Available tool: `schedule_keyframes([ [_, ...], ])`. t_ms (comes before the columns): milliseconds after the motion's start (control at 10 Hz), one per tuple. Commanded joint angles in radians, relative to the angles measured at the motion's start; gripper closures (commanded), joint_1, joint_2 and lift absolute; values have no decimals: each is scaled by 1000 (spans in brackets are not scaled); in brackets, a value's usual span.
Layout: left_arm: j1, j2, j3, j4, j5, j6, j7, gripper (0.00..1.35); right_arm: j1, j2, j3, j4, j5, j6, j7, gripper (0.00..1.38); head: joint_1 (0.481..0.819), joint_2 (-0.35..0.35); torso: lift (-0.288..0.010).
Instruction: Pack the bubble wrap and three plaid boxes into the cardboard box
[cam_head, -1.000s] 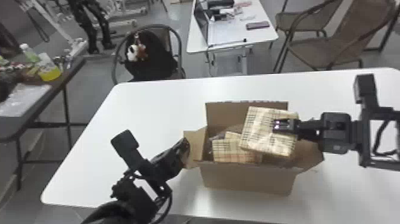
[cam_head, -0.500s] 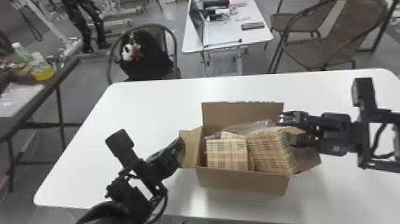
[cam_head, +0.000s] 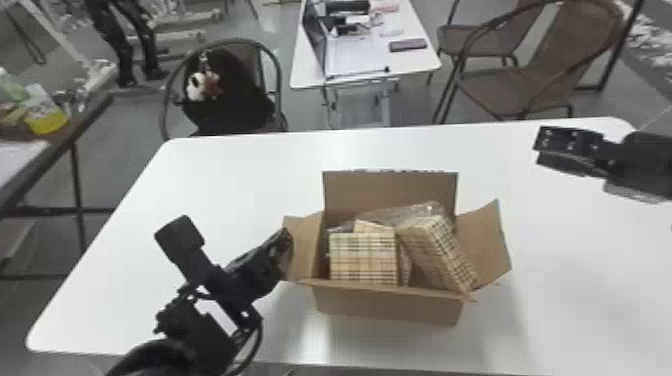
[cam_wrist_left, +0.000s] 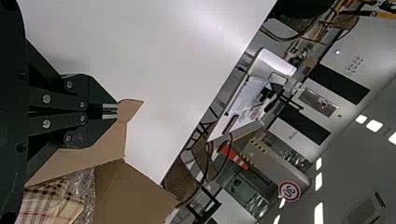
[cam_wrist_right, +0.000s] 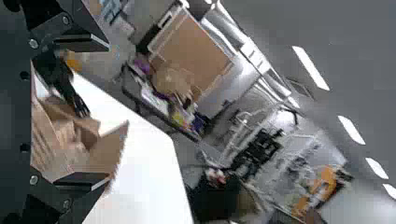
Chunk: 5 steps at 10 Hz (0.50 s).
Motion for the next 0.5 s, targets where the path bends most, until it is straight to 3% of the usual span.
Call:
schedule_keyframes([
  [0,3,-3,3,1,3,-6,0,1222,113,17,-14,-58,292,-242,44,298,695,123,-148],
  [200,6,-3,8,-1,7,-9,-3,1220,273,96,-56,-68,620,-489,131,297,695,50,-148],
  [400,15,-3,12,-1,15,-20,-3,1220,414,192,-106,-43,892,-878,159,297,695,4,-148],
])
